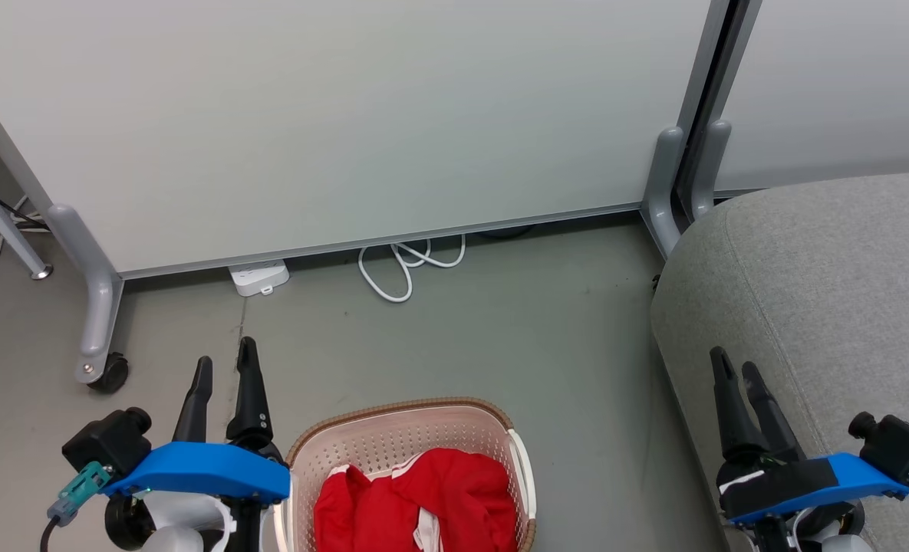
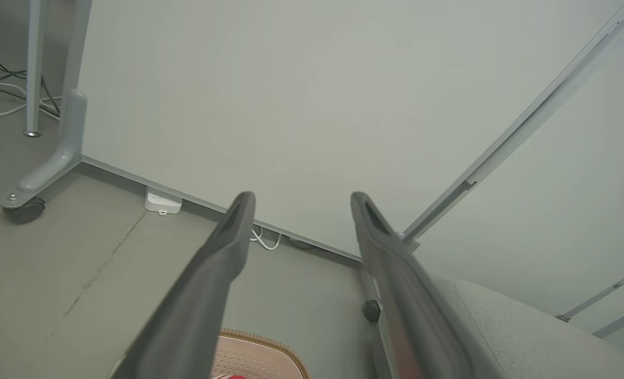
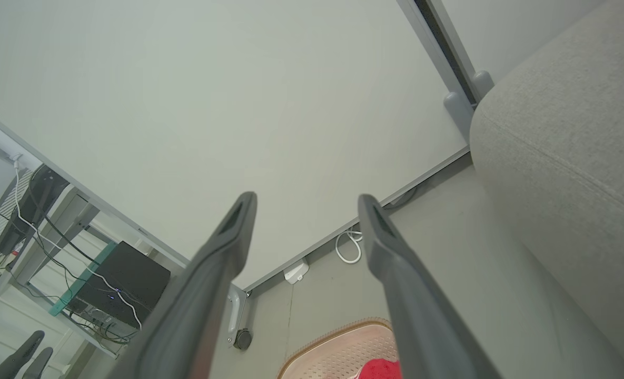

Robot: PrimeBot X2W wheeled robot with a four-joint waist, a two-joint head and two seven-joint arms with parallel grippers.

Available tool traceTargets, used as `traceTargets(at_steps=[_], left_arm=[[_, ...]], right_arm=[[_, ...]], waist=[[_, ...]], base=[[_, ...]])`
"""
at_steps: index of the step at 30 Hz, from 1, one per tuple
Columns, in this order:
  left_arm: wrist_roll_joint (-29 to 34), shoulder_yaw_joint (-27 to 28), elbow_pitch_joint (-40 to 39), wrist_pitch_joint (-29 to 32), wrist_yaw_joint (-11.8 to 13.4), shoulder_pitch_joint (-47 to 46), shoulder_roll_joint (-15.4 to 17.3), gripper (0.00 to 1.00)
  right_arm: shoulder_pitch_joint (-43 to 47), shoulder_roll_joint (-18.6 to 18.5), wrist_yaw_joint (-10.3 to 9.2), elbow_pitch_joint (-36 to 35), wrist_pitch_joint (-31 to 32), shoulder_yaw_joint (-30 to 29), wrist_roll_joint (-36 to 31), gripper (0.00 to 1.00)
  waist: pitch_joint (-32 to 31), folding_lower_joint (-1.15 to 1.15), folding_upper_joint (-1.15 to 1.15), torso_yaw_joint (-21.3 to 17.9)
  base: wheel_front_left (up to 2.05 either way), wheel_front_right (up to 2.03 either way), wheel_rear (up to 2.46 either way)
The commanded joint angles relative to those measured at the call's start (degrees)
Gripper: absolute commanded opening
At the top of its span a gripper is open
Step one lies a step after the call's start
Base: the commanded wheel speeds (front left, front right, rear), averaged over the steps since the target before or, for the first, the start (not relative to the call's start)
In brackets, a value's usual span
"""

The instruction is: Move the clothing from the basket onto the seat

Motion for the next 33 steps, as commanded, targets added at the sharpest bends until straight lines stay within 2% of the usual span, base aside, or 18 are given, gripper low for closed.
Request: traceTargets(at_steps=[1,12,33], left_arm=[[2.25,-0.64,-0.42,-0.76,0.37,-1.69,0.45,1.00],[9.33,-2.61,-0.53,-2.57,1.26,-2.23,0.98,1.00],[21.08,-5.06,-0.07,-5.52,1.24,-2.96,1.13,1.00]], right_arm=[[-1.35,-0.43,0.11,-0.37,-0.76,0.32,-2.30,1.00],[-1.87,-0.48,0.13,0.24,-2.56,1.15,-9.75,1.00],[-2.20,-0.55,0.15,0.81,-5.56,2.40,-22.19,1.00]], waist=[[0.02,0.00,0.00,0.02],[0.22,0.00,0.00,0.17],[0.40,0.00,0.00,0.42]], base=[[0.00,0.00,0.00],[0.00,0.00,0.00],[0.00,0.00,0.00]])
